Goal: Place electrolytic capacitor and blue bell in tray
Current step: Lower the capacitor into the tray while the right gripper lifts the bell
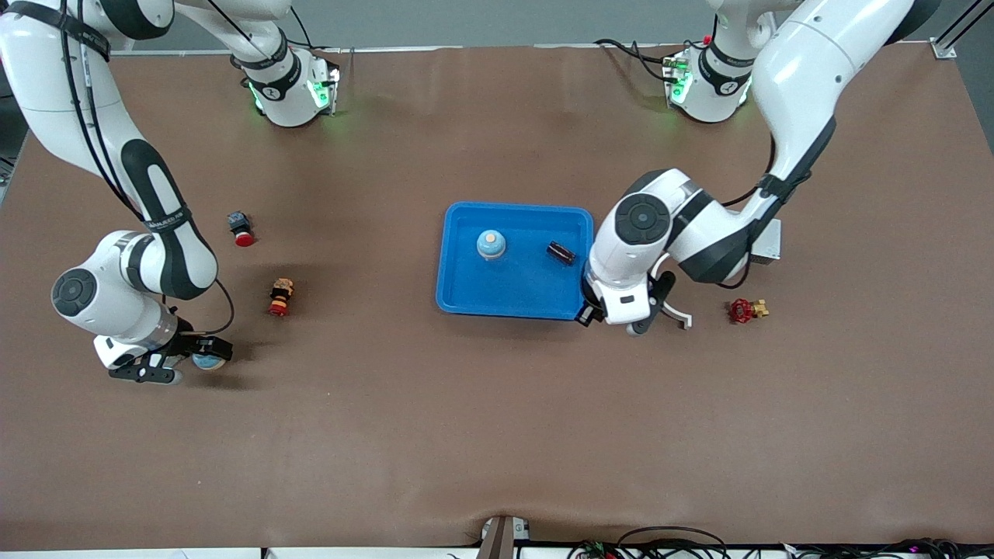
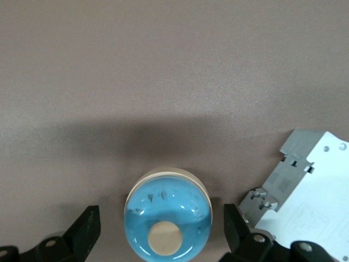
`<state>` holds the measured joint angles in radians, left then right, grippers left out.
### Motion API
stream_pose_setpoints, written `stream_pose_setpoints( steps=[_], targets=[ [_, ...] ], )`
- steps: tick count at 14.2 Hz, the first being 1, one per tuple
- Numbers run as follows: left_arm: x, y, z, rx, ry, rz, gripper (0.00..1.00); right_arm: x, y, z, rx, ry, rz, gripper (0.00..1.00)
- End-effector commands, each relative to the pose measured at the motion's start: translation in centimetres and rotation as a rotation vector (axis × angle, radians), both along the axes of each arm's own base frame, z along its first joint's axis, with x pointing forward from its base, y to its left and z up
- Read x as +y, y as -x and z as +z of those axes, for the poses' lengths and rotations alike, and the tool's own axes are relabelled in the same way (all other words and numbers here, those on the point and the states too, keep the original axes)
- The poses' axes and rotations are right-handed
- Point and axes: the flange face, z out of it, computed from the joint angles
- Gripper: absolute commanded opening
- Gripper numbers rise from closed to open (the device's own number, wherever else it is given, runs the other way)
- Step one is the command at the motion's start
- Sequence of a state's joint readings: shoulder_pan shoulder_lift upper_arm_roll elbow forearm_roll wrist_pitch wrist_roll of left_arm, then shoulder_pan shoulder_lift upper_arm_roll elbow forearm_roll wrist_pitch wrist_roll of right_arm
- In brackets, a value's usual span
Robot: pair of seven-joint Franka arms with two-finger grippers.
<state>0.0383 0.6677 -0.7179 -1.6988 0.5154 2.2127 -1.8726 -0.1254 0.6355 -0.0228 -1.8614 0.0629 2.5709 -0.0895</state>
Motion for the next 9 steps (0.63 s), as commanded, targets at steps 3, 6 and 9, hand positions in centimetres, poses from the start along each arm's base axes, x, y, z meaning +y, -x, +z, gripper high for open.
stream_pose_setpoints(
  steps=[3, 6, 9],
  targets=[
    [-4.4, 2.0, -1.9, 0.021, -0.012, 0.07, 0.0, 0.3, 0.1, 0.3, -0.009, -0.02, -0.006, 0.85],
    [-5.4, 3.5, -3.6, 0.044, -0.032, 0.119, 0.0, 0.6, 0.1, 0.3, -0.007, -0.024, -0.046, 0.0],
    [-6.7, 4.8, -6.1, 0.058, -0.067, 0.127, 0.0, 2.3, -0.1, 0.3, 0.001, -0.028, -0.072, 0.0]
  ],
)
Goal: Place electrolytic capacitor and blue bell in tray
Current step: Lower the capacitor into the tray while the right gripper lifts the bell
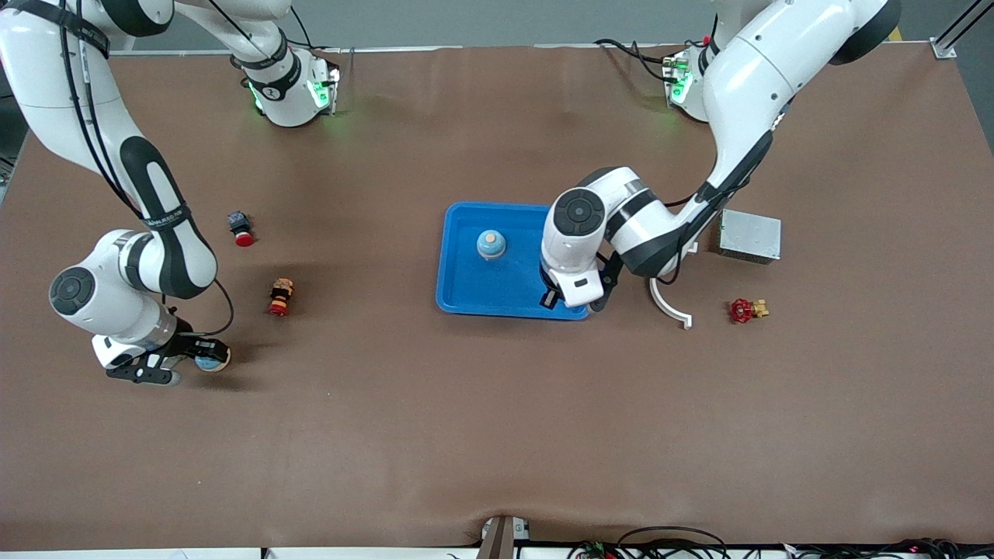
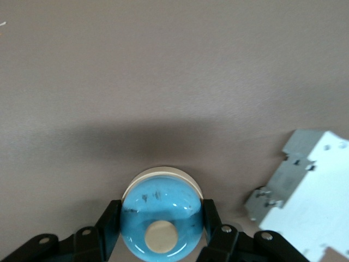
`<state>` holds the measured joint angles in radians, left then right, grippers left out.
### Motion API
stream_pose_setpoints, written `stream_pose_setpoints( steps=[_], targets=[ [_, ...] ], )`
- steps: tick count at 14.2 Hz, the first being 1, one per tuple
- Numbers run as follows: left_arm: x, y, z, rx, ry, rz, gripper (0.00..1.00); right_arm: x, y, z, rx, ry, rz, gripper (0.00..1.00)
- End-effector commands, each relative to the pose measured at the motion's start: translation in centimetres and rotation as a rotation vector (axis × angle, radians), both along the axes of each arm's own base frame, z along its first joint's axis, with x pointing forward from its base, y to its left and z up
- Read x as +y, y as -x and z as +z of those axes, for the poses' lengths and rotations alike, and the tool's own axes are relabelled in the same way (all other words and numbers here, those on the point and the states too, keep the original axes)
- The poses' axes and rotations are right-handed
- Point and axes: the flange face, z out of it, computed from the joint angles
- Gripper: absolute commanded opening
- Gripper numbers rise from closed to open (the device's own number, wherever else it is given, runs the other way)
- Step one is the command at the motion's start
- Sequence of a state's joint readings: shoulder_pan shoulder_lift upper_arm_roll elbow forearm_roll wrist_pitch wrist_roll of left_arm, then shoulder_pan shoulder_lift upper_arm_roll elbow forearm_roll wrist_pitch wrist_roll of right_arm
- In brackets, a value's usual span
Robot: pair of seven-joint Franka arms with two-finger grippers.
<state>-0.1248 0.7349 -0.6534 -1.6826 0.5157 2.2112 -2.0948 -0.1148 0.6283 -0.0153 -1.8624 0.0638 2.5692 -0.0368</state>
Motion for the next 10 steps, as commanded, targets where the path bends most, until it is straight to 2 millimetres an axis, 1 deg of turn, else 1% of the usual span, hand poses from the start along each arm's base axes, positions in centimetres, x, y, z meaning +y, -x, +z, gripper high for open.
stream_pose_setpoints(
  steps=[1, 2, 3, 4, 6, 8, 9, 10],
  targets=[
    [-1.1, 0.8, -2.5, 0.012, -0.04, 0.006, 0.0, 1.2, 0.1, 0.1, 0.005, -0.02, -0.035, 0.0],
    [-1.4, 1.1, -3.2, 0.015, -0.046, -0.001, 0.0, 1.5, 0.0, 0.4, 0.004, -0.019, -0.029, 0.0],
    [-1.2, 1.1, -3.5, 0.016, -0.052, 0.001, 0.0, 1.7, 0.0, 0.9, 0.013, -0.021, -0.028, 0.0],
    [-1.0, 1.0, -3.8, 0.019, -0.056, 0.003, 0.0, 2.1, -0.1, 1.7, 0.025, -0.023, -0.02, 0.0],
    [-1.0, 1.2, -3.9, 0.026, -0.057, 0.011, 0.0, 3.0, 0.0, 4.1, 0.058, -0.027, -0.043, 0.0],
    [-1.0, 1.5, -4.2, 0.031, -0.062, 0.017, 0.0, 6.0, 0.0, 6.1, 0.092, -0.029, -0.073, 0.0],
    [-0.9, 1.5, -4.5, 0.036, -0.064, 0.018, 0.0, 6.8, -0.1, 6.9, 0.098, -0.031, -0.105, 0.0],
    [-0.9, 1.6, -4.4, 0.037, -0.067, 0.017, 0.15, 7.9, 0.0, 7.7, 0.112, -0.034, -0.129, 0.0]
  ],
)
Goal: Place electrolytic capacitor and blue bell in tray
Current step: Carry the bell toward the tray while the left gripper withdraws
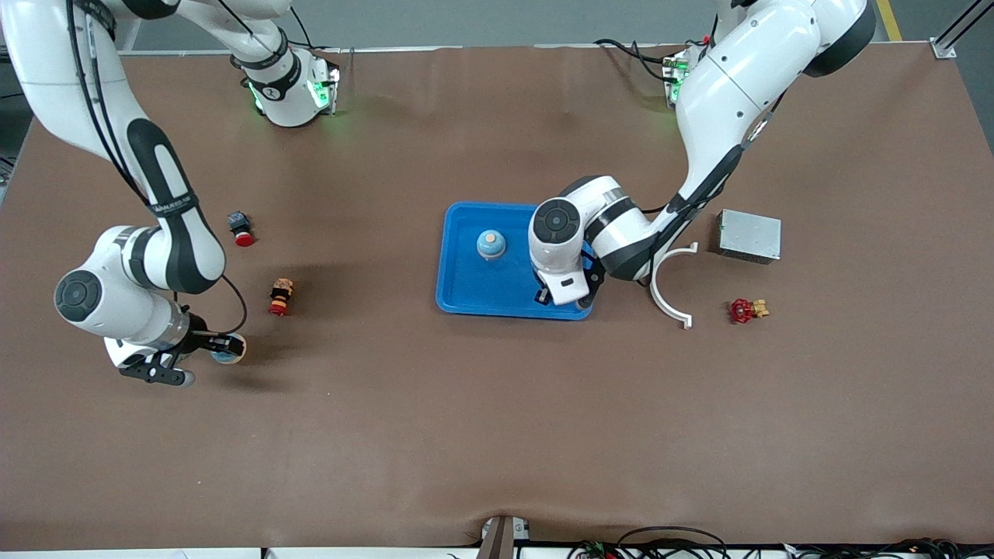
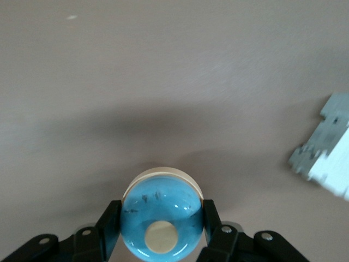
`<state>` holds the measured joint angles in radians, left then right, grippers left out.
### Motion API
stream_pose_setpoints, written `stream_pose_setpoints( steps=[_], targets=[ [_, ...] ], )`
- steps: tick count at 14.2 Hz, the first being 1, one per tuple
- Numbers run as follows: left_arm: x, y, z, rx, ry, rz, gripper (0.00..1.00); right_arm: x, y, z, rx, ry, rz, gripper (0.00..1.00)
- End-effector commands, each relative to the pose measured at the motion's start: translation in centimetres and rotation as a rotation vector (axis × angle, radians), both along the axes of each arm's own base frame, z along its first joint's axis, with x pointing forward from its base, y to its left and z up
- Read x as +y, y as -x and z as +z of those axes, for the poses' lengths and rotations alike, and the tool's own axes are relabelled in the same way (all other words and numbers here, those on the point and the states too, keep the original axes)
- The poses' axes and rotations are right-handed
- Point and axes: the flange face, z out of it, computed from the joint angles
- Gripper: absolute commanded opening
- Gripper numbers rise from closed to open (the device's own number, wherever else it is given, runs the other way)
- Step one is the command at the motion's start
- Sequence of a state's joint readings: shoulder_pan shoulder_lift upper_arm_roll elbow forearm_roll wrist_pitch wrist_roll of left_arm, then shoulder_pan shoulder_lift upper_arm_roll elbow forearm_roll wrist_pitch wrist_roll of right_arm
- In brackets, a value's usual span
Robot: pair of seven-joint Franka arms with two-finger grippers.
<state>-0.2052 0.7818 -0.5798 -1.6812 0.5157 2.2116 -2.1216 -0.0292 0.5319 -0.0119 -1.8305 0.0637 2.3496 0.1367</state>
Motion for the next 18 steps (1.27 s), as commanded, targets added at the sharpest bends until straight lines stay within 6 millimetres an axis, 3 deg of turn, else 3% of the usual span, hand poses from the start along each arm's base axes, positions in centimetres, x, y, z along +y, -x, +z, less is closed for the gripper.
stream_pose_setpoints(
  steps=[1, 3, 7, 10, 12, 15, 18],
  targets=[
    [-0.1, -0.1, 0.1, -0.003, -0.009, 0.017, 0.42, 3.8, 0.8, 3.1, 0.035, -0.005, -0.072, 0.0],
    [-0.2, -0.5, 0.7, -0.015, -0.004, 0.012, 1.0, 8.1, 1.4, 5.2, 0.051, -0.001, -0.154, 0.0],
    [0.5, -3.0, 4.1, -0.075, 0.022, 0.032, 1.0, 18.0, 3.3, 7.2, 0.055, 0.008, -0.299, 0.0],
    [0.9, -5.4, 8.5, -0.123, 0.017, -0.017, 1.0, 24.4, 5.2, 7.9, 0.051, 0.009, -0.373, 0.0],
    [1.9, -6.8, 11.8, -0.111, -0.027, -0.146, 1.0, 28.7, 6.9, 8.0, 0.052, 0.013, -0.425, 0.0],
    [6.3, -8.7, 16.6, -0.069, -0.09, -0.281, 1.0, 34.9, 9.9, 7.9, 0.044, 0.012, -0.484, 0.0],
    [10.2, -9.4, 22.1, -0.024, -0.074, -0.429, 1.0, 39.6, 12.4, 7.9, 0.024, -0.007, -0.536, 0.0]
  ],
)
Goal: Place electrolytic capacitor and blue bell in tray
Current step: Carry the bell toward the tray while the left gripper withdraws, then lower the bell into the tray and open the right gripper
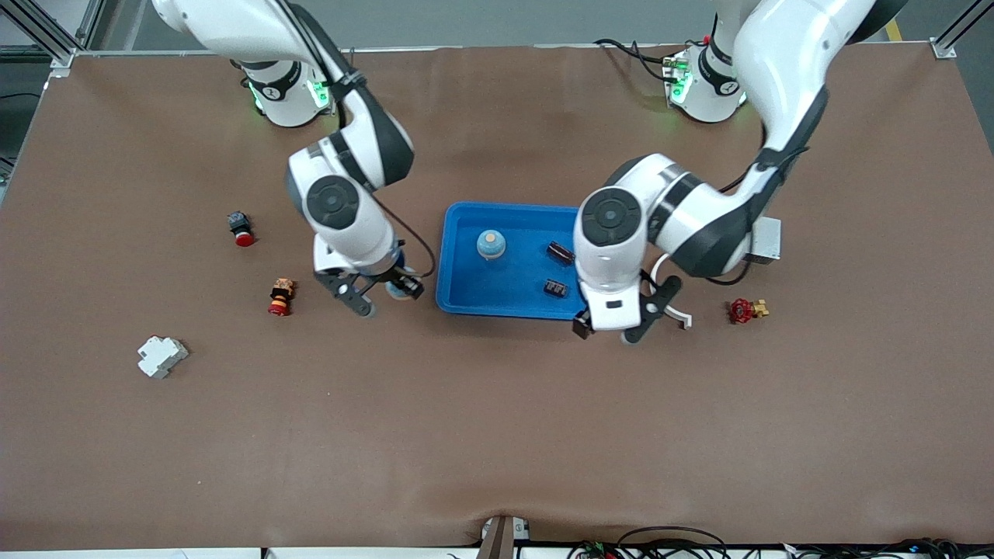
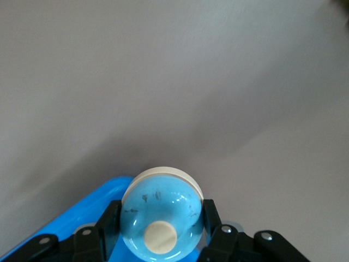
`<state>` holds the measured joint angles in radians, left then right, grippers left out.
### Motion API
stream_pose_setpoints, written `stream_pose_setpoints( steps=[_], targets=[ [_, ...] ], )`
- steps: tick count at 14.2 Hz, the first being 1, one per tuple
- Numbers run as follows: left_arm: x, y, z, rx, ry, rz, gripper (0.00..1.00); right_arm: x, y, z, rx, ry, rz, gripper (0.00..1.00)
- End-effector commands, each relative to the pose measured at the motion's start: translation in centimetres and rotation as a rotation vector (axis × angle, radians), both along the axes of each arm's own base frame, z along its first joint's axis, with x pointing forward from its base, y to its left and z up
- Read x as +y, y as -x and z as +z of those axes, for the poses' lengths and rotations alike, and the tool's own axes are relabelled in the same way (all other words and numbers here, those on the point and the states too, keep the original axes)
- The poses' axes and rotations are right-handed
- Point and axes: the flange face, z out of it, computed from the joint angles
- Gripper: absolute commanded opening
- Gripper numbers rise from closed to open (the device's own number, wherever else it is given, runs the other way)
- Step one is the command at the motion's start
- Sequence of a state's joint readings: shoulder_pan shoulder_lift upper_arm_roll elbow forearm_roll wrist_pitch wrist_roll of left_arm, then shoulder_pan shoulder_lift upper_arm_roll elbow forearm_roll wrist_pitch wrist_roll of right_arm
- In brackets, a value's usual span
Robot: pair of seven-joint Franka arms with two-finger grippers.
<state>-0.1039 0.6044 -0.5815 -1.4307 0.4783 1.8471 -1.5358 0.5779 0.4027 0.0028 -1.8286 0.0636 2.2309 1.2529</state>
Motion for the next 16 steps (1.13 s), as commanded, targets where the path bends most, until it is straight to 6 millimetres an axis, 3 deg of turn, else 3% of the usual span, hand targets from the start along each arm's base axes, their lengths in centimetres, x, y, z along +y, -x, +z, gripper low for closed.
stream_pose_setpoints(
  steps=[1, 6, 8, 12, 16],
  targets=[
    [3.7, -0.1, 5.2, 0.045, 0.014, -0.083, 1.0, 3.1, 2.0, 0.5, -0.021, -0.007, -0.056, 0.0],
    [12.0, -0.8, 13.1, 0.049, 0.022, -0.268, 1.0, 7.7, 3.4, -1.3, -0.026, 0.017, -0.117, 0.0],
    [15.1, -0.6, 15.7, 0.047, 0.018, -0.277, 1.0, 9.5, 3.5, -3.1, -0.033, 0.038, -0.136, 0.0],
    [18.6, 0.6, 19.7, 0.045, -0.018, -0.335, 1.0, 12.9, 3.5, -6.7, -0.068, 0.039, -0.184, 0.0],
    [22.6, 1.4, 22.9, 0.047, -0.008, -0.451, 1.0, 13.6, 4.1, -8.9, -0.068, 0.043, -0.183, 0.0]
  ],
)
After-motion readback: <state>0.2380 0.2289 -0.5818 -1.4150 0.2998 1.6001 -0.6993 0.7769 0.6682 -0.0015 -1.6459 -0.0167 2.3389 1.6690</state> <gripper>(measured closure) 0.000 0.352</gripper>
